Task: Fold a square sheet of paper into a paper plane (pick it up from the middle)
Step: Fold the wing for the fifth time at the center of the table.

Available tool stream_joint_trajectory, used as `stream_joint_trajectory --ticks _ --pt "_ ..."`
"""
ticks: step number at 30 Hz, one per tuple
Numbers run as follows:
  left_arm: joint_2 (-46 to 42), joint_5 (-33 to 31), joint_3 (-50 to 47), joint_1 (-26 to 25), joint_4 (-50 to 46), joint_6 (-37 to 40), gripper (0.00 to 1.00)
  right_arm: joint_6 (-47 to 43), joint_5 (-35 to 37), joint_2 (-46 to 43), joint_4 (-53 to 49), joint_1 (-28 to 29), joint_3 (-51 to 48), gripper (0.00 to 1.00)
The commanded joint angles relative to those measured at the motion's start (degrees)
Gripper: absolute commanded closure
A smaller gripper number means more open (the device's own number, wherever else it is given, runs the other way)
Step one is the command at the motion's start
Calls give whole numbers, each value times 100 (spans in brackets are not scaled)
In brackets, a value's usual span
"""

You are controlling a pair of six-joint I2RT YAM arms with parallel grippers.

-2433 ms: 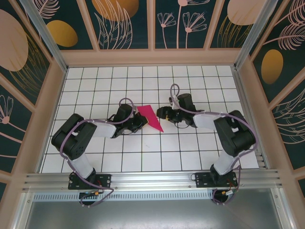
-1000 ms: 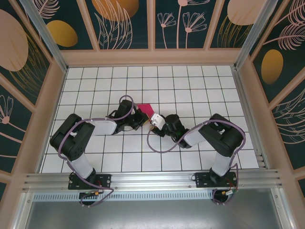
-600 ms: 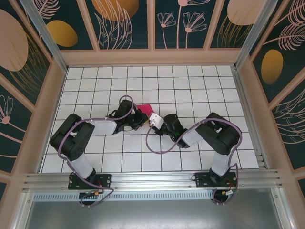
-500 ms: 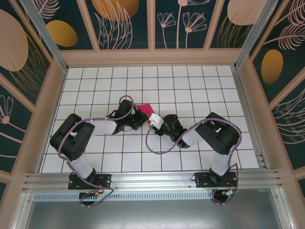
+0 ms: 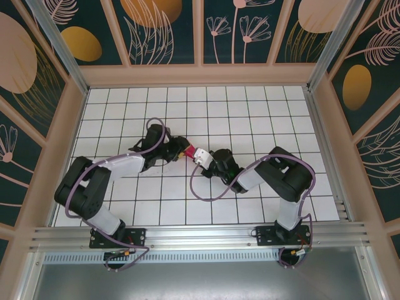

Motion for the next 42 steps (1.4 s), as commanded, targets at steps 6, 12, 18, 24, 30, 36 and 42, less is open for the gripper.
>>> stream_joint_trajectory --ticks 6,12,18,24,30,36,42 --pt "-536 -538 6 228 -497 413 52 917 -695 -107 -551 -51 282 100" --pt "-966 -828 -421 290 -218 453 50 1783 -1147 -100 -1047 -166 527 100" --pt "-1300 -902 -780 294 103 621 46 2827 -1596 -7 -1336 -321 741 100" --pt "-1285 -596 -1248 294 763 604 46 3674 -2044 208 -2197 -573 1332 100" --pt "-1138 -302 -1550 290 1352 615 46 4218 -2555 271 -2195 -865 1401 100" --pt "-787 -3 -1710 272 2008 616 48 4695 -2836 337 -2283 -1022 1469 100" --pt "-347 223 -1625 152 2489 633 51 5136 -3347 386 -2122 -1175 1451 100"
